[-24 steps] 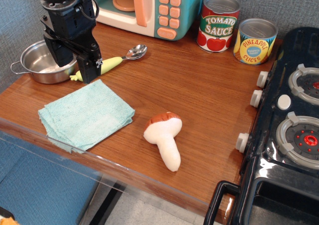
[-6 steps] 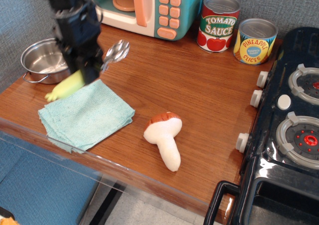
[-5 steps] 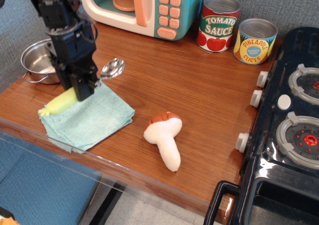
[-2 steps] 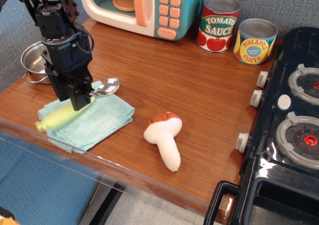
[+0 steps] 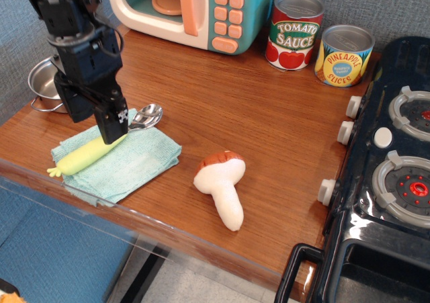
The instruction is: Place the corn onto the blue cloth
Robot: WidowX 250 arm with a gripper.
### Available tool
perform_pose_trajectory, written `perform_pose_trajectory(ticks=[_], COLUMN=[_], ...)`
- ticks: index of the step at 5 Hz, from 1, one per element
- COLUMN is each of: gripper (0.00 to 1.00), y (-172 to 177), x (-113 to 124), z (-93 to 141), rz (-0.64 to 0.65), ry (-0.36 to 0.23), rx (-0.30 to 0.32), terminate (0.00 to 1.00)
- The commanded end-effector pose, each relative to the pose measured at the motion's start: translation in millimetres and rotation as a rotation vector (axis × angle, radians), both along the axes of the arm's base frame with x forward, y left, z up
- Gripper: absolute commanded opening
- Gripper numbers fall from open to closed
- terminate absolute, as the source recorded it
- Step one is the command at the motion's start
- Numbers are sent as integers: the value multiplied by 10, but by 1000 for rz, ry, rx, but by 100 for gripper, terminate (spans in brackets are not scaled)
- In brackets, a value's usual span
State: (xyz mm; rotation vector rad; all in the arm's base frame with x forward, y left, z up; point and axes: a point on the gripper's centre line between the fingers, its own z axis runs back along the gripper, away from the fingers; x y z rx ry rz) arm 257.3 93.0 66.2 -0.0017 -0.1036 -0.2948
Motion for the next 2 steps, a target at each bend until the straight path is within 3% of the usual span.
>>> perform_pose_trajectory(ticks=[1, 2], gripper=[100, 100], y=[22, 22], x=[40, 40], z=[137, 137], rz=[-20, -20], ry=[-31, -31], rx=[43, 43], terminate=[0, 100])
